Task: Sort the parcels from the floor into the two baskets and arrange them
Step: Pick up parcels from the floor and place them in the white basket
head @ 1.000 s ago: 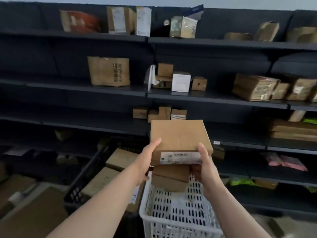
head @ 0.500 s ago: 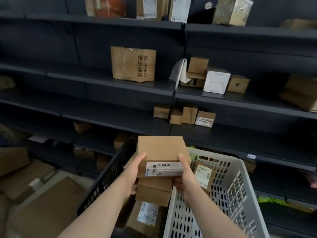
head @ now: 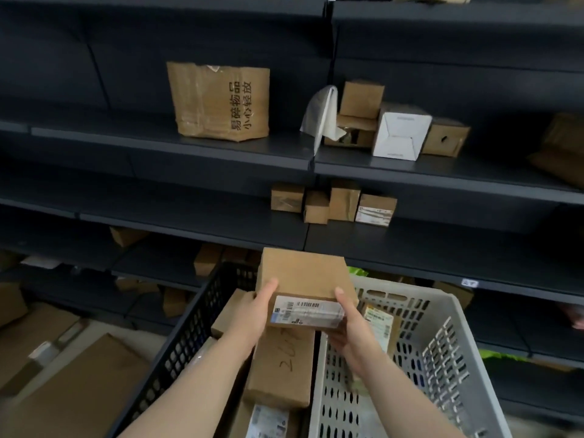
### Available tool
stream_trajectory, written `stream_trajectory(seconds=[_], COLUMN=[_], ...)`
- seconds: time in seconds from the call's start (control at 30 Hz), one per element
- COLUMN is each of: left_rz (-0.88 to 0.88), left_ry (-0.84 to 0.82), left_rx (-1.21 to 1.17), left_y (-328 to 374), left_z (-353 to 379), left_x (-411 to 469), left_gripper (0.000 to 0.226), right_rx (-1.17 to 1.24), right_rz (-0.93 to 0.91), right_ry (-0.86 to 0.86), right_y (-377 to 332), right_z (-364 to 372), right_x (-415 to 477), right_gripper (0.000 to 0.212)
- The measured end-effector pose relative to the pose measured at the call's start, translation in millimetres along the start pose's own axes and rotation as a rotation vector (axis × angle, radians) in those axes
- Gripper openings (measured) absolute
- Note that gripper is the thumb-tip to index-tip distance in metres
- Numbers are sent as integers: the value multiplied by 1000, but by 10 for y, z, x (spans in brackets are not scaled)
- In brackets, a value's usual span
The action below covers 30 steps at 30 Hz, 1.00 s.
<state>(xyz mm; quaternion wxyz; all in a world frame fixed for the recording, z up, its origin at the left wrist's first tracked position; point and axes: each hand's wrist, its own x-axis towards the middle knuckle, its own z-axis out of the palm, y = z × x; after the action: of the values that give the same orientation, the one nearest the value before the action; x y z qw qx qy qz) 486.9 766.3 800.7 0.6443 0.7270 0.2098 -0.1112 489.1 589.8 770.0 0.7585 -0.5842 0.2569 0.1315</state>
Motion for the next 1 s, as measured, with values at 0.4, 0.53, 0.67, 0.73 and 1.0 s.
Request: stream_trajectory(seconds=[0.4, 0.53, 0.67, 0.73, 1.0], left_rz=[-84, -198, -312, -358, -402], left_ry=[-375, -437, -482, -496, -455], left_rx=[425, 542, 503, 438, 400], left_y=[194, -182, -578, -783, -1327], left_z=[1200, 1561, 1799, 1858, 1865], left_x=[-88, -46, -36, -31, 23], left_gripper=[79, 90, 77, 65, 46], right_rx=[-285, -389, -373, -311, -108], right_rz=[-48, 117, 277, 316, 389], right_ry=[531, 591, 552, 527, 425], right_y=[-345, 41, 463, 626, 942], right_z=[-1519, -1849, -2056, -2098, -2049], right_x=[-476, -541, -465, -404, -247], right_gripper=[49, 60, 66, 64, 28])
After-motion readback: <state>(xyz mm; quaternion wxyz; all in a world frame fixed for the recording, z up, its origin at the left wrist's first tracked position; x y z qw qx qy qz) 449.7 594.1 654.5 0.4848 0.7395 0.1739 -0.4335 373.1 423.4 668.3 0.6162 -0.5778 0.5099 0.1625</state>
